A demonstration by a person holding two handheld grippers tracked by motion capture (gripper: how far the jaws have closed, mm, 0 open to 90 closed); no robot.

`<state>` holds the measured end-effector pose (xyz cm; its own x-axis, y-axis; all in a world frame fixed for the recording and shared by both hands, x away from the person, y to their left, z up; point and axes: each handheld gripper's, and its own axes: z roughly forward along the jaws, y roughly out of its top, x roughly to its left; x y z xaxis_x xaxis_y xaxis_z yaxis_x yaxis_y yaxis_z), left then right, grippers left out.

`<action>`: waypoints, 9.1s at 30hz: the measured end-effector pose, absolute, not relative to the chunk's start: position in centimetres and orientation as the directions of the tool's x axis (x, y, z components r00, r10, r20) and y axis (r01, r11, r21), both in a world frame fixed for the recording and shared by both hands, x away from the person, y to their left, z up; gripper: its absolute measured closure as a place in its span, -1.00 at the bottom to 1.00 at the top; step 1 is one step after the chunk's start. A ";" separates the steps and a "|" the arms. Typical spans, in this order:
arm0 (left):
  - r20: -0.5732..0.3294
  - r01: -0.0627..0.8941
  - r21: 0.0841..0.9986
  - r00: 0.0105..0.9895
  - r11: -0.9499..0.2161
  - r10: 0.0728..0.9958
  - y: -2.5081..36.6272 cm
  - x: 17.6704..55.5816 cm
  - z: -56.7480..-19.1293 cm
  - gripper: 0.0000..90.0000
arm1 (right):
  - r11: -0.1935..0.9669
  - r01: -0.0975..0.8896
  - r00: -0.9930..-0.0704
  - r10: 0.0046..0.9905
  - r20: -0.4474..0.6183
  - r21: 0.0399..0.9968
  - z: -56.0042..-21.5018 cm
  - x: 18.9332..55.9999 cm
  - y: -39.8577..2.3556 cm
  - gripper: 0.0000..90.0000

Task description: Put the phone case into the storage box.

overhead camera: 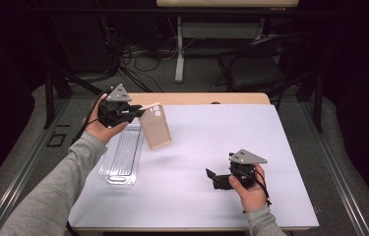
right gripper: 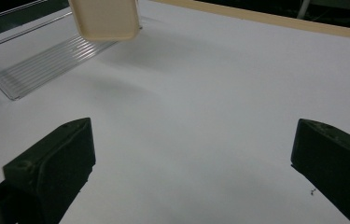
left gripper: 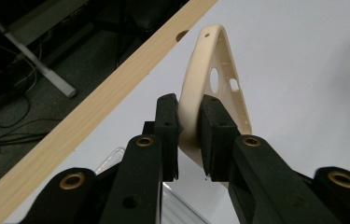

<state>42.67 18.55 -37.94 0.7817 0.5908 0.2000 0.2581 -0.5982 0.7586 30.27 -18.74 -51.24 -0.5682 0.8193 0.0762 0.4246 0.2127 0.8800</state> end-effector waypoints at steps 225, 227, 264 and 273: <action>0.606 0.148 0.560 0.598 -0.815 0.524 24.9 50.9 -43.4 0.13 | 0.266 0.460 -0.588 0.806 0.067 0.847 -53.0 30.6 -17.7 -1.00; 0.603 0.150 0.562 0.598 -0.813 0.528 24.9 50.9 -43.4 0.06 | 0.264 0.460 -0.588 0.806 0.068 0.848 -53.0 30.6 -17.7 -1.00; 0.555 0.162 0.623 0.598 -0.765 0.578 25.6 48.9 -41.8 -0.10 | 0.265 0.459 -0.589 0.806 0.067 0.848 -53.0 30.6 -17.6 -1.00; 0.497 0.205 0.669 0.593 -0.715 0.634 26.3 48.3 -41.6 -0.08 | 0.267 0.459 -0.589 0.805 0.066 0.847 -53.0 30.6 -17.6 -1.00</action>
